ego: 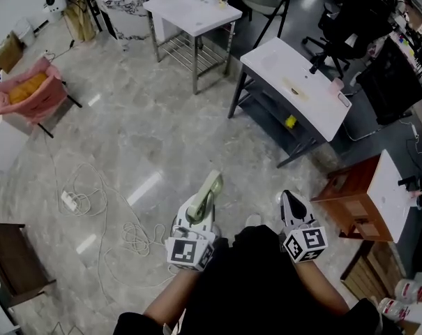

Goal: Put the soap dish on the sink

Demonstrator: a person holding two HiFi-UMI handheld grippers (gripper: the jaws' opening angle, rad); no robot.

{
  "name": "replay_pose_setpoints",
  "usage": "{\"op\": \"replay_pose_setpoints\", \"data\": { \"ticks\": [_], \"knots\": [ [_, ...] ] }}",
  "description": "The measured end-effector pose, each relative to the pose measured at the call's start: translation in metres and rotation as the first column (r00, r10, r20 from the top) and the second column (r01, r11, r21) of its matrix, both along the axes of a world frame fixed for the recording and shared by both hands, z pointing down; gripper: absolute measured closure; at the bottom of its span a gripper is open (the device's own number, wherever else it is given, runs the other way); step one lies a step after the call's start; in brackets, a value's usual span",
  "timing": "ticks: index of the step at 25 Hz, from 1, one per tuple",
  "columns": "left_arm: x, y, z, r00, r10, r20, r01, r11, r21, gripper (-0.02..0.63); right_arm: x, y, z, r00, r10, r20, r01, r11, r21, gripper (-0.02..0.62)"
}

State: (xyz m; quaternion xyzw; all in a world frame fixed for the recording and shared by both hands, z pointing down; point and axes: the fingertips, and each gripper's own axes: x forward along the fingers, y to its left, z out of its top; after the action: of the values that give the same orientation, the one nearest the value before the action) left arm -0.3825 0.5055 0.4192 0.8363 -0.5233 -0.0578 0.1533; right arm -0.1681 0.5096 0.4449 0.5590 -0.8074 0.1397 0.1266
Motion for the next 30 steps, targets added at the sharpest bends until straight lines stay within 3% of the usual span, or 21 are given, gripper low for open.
{"op": "replay_pose_setpoints", "data": {
  "ticks": [7,11,16,26,30],
  "knots": [
    [-0.003,-0.022,0.012,1.000,-0.015,-0.015,0.015,1.000,-0.024,0.591,-0.010,-0.033,0.002,0.999,-0.034,0.019,0.034,0.999,0.017,0.597],
    [0.007,-0.049,0.018,1.000,-0.028,0.000,0.028,0.999,-0.028,0.591,-0.005,-0.059,0.018,0.996,-0.044,0.078,0.045,0.999,-0.003,0.597],
    [0.026,-0.096,0.002,0.999,-0.009,0.040,0.010,1.000,-0.024,0.591,0.009,-0.112,0.011,0.995,-0.052,0.086,0.050,0.999,0.015,0.597],
    [0.107,-0.217,0.003,0.996,0.076,0.047,-0.074,0.996,-0.052,0.590,0.096,-0.217,0.016,0.993,0.034,0.112,-0.035,0.999,0.006,0.597],
    [0.145,-0.257,-0.003,0.994,0.084,0.071,-0.081,0.995,-0.052,0.591,0.141,-0.255,0.018,0.997,0.047,0.066,-0.049,0.998,0.027,0.597]
  ]
}}
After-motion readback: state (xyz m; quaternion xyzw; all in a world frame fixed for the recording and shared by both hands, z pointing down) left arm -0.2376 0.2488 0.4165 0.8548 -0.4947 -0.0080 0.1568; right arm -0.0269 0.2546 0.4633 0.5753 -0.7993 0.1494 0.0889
